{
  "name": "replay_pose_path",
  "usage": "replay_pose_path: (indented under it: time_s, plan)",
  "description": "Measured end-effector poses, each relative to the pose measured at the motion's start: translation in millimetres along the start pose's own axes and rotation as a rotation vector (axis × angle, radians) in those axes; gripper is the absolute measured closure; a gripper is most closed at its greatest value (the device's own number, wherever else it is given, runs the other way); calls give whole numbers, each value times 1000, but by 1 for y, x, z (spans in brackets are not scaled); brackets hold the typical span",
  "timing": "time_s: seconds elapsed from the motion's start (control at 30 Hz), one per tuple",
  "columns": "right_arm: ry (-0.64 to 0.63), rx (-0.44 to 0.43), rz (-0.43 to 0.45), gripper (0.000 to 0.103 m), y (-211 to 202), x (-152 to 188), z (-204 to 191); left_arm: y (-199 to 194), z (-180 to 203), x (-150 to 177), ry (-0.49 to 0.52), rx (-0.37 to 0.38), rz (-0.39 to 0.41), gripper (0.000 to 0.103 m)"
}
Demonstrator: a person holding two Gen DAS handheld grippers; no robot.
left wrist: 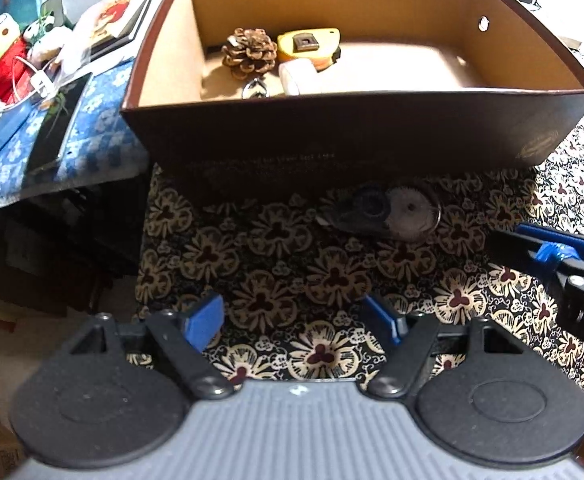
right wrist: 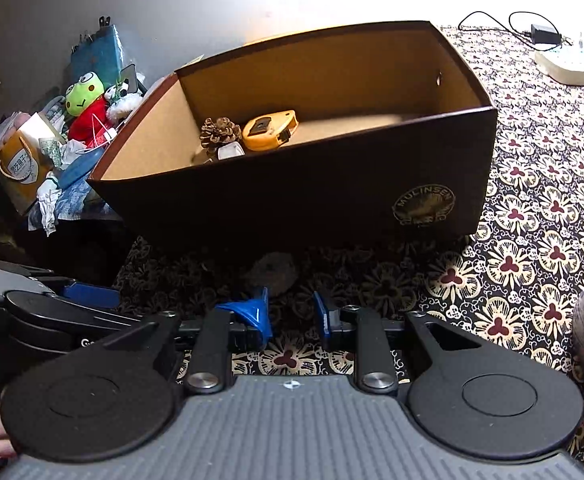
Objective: Organize rigid objects
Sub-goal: 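Withdraw the right gripper from the box toward the blue tape dispenser, then lower the right gripper onto the blue correction tape dispenser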
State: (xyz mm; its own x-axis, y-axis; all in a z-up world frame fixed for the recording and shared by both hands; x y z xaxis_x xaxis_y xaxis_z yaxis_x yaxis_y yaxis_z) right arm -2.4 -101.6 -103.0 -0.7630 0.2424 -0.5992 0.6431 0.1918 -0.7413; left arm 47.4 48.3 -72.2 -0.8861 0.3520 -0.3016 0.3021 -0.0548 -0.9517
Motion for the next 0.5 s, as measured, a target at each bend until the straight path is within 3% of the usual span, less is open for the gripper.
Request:
replay_pose_path:
  time_s: [0.5]
  plan:
    - [36, -40, -46, 96, 11, -8, 12, 16, 3, -4, -11, 33, -40, 29]
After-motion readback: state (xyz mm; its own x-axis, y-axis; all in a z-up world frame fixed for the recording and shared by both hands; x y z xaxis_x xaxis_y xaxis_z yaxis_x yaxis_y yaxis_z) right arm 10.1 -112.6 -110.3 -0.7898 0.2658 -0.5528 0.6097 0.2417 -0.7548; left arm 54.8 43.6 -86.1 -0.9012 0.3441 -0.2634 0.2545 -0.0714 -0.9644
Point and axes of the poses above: each gripper's, at about its wrist camera, not at the fingertips, and y roughly the way its jaws point, z to its right, x to its underside, the point moved 2 cm from there along y, roughly the way its jaws point, and after that the axes turned 4 degrees about -z, right-handed, at the moved point
